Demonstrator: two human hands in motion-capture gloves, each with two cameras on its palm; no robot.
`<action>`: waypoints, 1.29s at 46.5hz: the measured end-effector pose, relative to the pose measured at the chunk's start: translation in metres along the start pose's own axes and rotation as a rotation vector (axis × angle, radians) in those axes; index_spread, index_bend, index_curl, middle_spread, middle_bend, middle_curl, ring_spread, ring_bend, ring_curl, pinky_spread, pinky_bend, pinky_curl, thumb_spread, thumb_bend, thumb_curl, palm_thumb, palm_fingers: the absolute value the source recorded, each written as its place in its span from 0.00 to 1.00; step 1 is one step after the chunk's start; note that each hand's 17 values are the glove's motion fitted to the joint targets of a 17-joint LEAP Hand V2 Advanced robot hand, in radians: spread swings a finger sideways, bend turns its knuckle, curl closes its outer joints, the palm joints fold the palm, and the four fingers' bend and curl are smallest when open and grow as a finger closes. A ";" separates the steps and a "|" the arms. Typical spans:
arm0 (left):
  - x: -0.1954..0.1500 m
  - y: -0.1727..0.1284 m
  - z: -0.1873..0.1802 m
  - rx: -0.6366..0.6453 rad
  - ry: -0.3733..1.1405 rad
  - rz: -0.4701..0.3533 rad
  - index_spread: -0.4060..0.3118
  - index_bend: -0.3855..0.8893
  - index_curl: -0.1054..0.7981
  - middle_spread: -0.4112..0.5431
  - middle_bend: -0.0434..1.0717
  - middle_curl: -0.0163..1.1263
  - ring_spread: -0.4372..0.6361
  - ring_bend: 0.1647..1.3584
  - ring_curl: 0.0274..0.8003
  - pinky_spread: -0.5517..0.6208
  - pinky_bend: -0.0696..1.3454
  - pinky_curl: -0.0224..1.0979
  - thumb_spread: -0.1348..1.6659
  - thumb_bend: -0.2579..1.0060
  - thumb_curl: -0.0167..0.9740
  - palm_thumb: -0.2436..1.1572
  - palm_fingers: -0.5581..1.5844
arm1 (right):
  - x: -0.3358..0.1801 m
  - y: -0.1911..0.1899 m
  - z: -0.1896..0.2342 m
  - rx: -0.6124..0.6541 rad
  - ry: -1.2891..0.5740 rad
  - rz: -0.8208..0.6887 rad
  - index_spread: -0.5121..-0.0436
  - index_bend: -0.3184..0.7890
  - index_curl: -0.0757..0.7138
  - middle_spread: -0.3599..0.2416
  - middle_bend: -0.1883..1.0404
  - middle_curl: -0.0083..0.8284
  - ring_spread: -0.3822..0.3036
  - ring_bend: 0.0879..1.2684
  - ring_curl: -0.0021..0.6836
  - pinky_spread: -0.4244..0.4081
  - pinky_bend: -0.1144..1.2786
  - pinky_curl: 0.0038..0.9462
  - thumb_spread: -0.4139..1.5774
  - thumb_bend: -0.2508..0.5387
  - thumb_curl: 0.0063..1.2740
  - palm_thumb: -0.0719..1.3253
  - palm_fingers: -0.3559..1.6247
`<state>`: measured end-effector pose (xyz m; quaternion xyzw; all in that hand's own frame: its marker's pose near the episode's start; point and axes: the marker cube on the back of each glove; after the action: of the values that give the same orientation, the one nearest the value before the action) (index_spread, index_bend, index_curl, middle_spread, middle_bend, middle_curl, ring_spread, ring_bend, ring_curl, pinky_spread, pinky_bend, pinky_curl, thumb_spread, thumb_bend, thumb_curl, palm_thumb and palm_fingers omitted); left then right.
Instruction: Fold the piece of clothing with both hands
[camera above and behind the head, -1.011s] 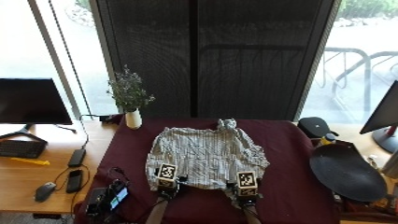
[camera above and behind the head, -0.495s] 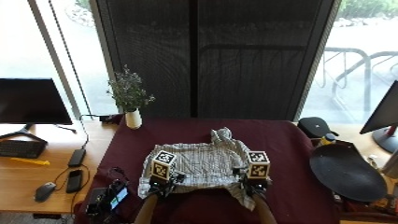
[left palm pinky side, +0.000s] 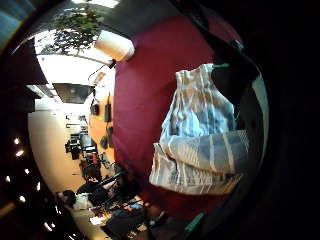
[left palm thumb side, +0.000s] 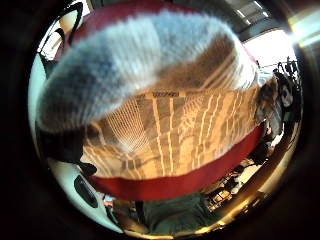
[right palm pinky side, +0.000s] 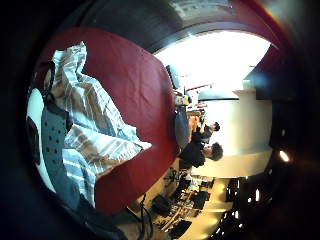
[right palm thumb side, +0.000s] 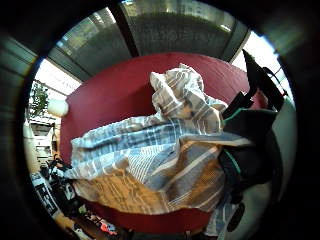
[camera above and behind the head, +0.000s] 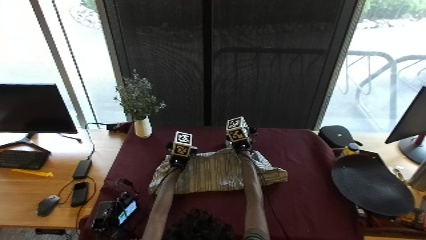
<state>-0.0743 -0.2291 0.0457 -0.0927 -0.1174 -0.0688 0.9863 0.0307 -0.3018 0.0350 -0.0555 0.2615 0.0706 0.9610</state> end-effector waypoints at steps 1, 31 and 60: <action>0.002 -0.002 0.010 -0.020 0.003 -0.001 0.11 0.53 0.70 0.05 0.64 0.52 0.05 0.46 0.54 0.42 0.11 0.23 0.84 0.20 0.30 0.67 0.80 | -0.004 0.001 0.007 -0.030 0.017 -0.011 0.46 0.44 0.61 0.17 0.47 0.57 0.17 0.60 0.68 0.06 0.45 0.40 0.74 0.28 0.27 0.79 0.87; 0.014 -0.007 -0.014 0.560 -0.019 -0.042 0.34 0.38 0.55 0.21 0.35 0.43 0.24 0.38 0.49 0.55 0.28 0.29 0.81 0.19 0.31 0.67 0.58 | 0.139 0.109 0.080 -0.077 -0.547 0.245 0.45 0.34 0.46 0.33 0.29 0.50 0.40 0.39 0.58 0.45 0.55 0.43 0.79 0.27 0.18 0.40 0.54; 0.037 0.049 0.094 -0.070 0.230 -0.013 0.40 0.43 0.55 0.38 0.19 0.37 0.49 0.25 0.42 0.70 0.31 0.35 0.93 0.19 0.22 0.44 0.45 | 0.131 0.174 0.187 -0.442 -0.672 0.535 0.43 0.21 0.10 0.59 0.34 0.47 0.38 0.73 0.69 0.32 0.81 0.46 0.85 0.43 0.23 0.44 0.57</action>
<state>-0.0510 -0.1671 0.1361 -0.1179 -0.0018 -0.0894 0.9890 0.2056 -0.0895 0.1160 -0.1633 -0.0797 0.3834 0.9055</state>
